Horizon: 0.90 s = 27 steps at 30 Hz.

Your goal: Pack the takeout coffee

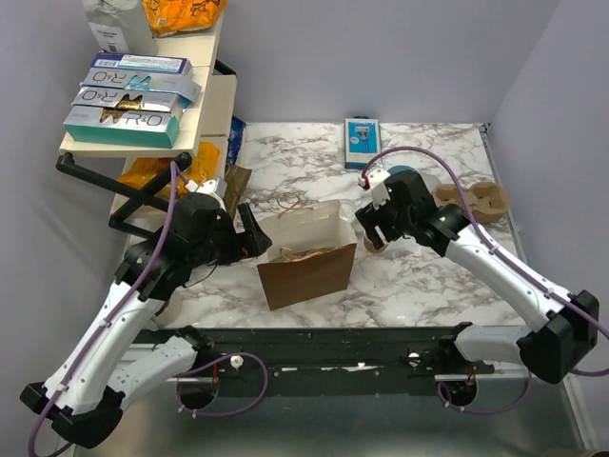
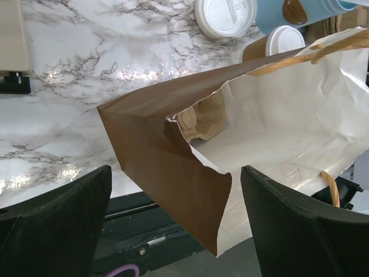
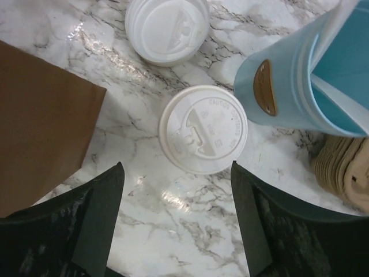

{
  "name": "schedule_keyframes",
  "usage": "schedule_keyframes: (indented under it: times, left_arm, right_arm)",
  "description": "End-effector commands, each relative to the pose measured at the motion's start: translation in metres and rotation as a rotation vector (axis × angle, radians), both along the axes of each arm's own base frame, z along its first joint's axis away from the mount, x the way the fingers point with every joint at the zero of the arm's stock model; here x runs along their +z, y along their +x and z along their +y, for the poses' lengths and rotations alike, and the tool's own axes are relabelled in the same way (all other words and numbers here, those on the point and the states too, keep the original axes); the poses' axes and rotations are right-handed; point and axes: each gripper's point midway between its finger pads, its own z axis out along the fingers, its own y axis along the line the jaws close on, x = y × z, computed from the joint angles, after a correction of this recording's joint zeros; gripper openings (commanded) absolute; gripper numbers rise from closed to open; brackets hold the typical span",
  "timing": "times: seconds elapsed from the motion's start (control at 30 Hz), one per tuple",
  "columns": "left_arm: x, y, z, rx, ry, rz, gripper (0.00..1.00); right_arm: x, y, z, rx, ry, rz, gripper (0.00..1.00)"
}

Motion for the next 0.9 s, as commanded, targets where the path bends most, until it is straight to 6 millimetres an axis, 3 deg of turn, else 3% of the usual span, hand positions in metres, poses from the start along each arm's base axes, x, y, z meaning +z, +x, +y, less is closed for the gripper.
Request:
schedule_keyframes:
  times: [0.0,0.23,0.33,0.37,0.53,0.6,0.87]
  left_arm:
    - [0.012,-0.004,-0.003,-0.013,-0.043,-0.037,0.99]
    - [0.011,0.000,-0.003,-0.007,-0.045,-0.048,0.99]
    - [0.009,0.001,-0.004,-0.008,-0.039,-0.041,0.99]
    - [0.008,0.001,-0.004,-0.011,-0.036,-0.041,0.99]
    - [0.005,0.004,-0.001,0.013,-0.019,-0.041,0.99]
    - [0.005,0.005,0.000,0.016,-0.018,-0.040,0.99]
    - [0.003,0.007,0.000,0.020,-0.009,-0.035,0.99]
  right_arm:
    - [-0.013,0.014,0.013,0.141,-0.054,-0.010,0.80]
    - [-0.045,0.019,0.014,0.157,-0.130,0.080,0.70]
    - [-0.055,0.022,0.010,0.143,-0.166,0.101,0.62]
    - [-0.057,0.022,0.010,0.133,-0.168,0.110,0.55]
    - [-0.065,0.019,0.011,0.143,-0.176,0.148,0.52]
    - [-0.069,0.020,0.011,0.141,-0.187,0.157,0.44]
    - [-0.072,0.020,0.001,0.085,-0.230,0.185,0.38]
